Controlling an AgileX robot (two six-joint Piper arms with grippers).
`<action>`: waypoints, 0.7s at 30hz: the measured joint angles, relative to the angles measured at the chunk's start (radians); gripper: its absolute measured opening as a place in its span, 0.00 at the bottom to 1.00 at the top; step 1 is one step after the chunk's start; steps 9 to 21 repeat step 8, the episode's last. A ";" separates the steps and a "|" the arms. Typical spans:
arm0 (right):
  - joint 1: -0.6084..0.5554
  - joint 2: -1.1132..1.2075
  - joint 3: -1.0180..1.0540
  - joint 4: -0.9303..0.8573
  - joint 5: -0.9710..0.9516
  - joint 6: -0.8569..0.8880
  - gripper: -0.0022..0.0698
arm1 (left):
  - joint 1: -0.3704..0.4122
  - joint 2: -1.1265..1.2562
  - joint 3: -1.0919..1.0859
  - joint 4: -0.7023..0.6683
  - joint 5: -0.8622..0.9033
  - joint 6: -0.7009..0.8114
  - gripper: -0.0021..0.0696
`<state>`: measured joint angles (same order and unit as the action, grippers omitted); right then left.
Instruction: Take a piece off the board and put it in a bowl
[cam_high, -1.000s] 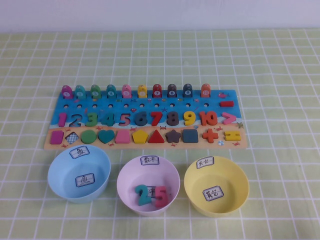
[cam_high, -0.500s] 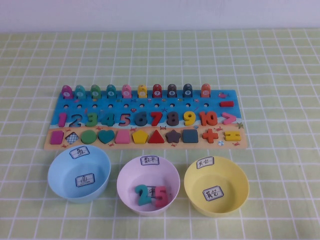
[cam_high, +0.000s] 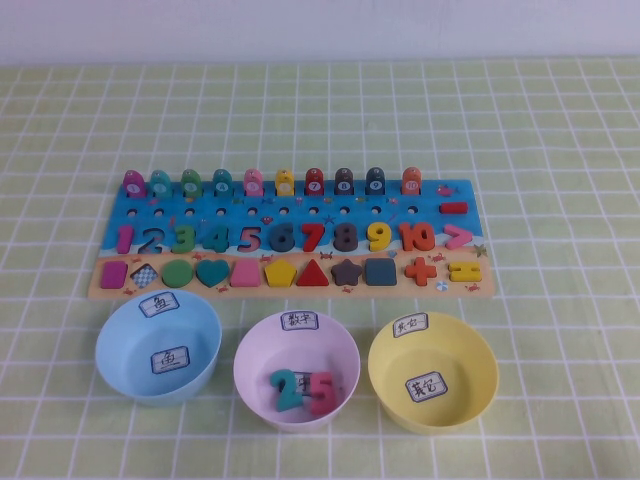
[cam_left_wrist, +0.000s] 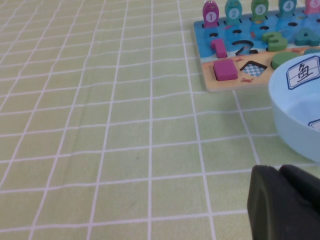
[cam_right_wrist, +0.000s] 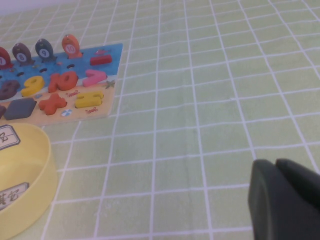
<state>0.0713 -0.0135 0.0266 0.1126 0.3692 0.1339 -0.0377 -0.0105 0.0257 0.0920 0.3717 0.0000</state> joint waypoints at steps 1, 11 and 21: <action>0.000 0.000 0.000 0.000 0.000 0.000 0.01 | 0.000 0.000 0.000 0.000 0.000 0.008 0.03; 0.000 0.000 0.000 0.000 0.000 0.000 0.01 | 0.000 0.000 0.000 -0.002 0.000 0.036 0.02; 0.000 0.000 0.000 0.000 0.000 0.000 0.01 | 0.000 0.000 0.000 -0.002 0.000 0.036 0.02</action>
